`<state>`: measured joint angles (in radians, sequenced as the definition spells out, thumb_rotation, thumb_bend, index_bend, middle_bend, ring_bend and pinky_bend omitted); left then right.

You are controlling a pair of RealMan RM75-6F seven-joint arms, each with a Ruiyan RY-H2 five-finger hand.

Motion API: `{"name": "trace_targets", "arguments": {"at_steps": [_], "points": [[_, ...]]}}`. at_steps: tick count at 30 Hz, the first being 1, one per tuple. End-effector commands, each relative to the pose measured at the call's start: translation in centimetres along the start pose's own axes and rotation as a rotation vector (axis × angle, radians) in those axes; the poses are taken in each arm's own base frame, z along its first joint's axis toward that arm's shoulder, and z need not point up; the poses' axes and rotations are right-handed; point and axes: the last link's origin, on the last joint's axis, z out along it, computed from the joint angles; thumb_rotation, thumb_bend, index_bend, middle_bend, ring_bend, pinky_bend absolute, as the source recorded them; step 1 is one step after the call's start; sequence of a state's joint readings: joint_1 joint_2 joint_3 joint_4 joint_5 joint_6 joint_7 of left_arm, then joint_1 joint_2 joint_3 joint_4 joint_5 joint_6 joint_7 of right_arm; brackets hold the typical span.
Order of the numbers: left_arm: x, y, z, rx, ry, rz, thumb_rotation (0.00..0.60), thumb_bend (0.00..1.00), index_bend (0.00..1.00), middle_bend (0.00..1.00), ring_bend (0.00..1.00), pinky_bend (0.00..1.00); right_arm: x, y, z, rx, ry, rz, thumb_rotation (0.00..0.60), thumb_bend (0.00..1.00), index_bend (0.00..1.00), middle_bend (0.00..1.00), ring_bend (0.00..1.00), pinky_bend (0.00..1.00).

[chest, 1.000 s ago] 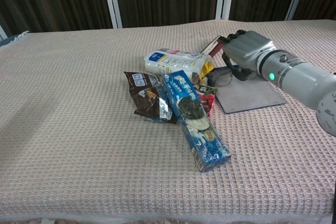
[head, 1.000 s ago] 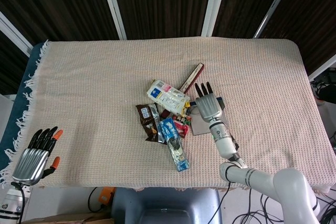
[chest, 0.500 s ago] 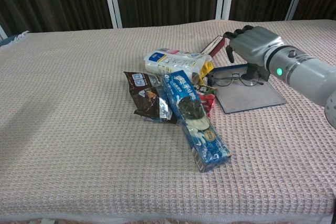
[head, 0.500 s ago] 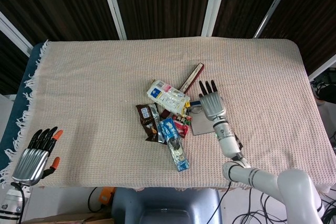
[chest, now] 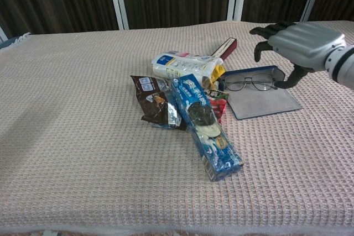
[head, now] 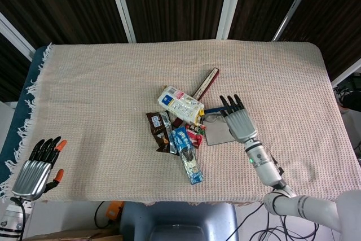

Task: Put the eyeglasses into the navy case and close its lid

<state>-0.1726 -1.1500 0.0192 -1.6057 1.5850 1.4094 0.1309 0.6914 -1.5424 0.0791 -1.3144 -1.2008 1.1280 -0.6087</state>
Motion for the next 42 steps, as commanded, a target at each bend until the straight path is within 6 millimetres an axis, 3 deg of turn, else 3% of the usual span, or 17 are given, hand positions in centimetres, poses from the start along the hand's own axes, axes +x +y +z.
{"name": "trace_targets", "arguments": {"at_steps": [1, 6, 16, 42], "points": [[0.0, 0.1, 0.0, 0.000, -0.001, 0.001, 0.600, 0.42, 0.00, 0.00, 0.00, 0.04, -1.2, 0.8, -3.1, 0.038, -0.042, -0.004, 0.600, 0.35, 0.45, 0.07, 0.00, 0.00], [-0.1, 0.2, 0.0, -0.005, -0.003, 0.005, 0.600, 0.42, 0.00, 0.00, 0.00, 0.04, -2.4, 0.4, -3.4, 0.067, -0.092, -0.031, 0.600, 0.35, 0.45, 0.07, 0.00, 0.00], [0.0, 0.1, 0.0, -0.002, 0.001, 0.005, 0.600, 0.42, 0.00, 0.00, 0.00, 0.04, -3.5, -1.3, -1.9, 0.074, -0.141, -0.043, 0.600, 0.35, 0.50, 0.07, 0.00, 0.00], [0.1, 0.0, -0.1, 0.000, 0.009, 0.001, 0.600, 0.42, 0.00, 0.00, 0.00, 0.04, -4.1, -2.8, 0.6, 0.026, -0.166, -0.061, 0.600, 0.35, 0.59, 0.07, 0.00, 0.00]]}}
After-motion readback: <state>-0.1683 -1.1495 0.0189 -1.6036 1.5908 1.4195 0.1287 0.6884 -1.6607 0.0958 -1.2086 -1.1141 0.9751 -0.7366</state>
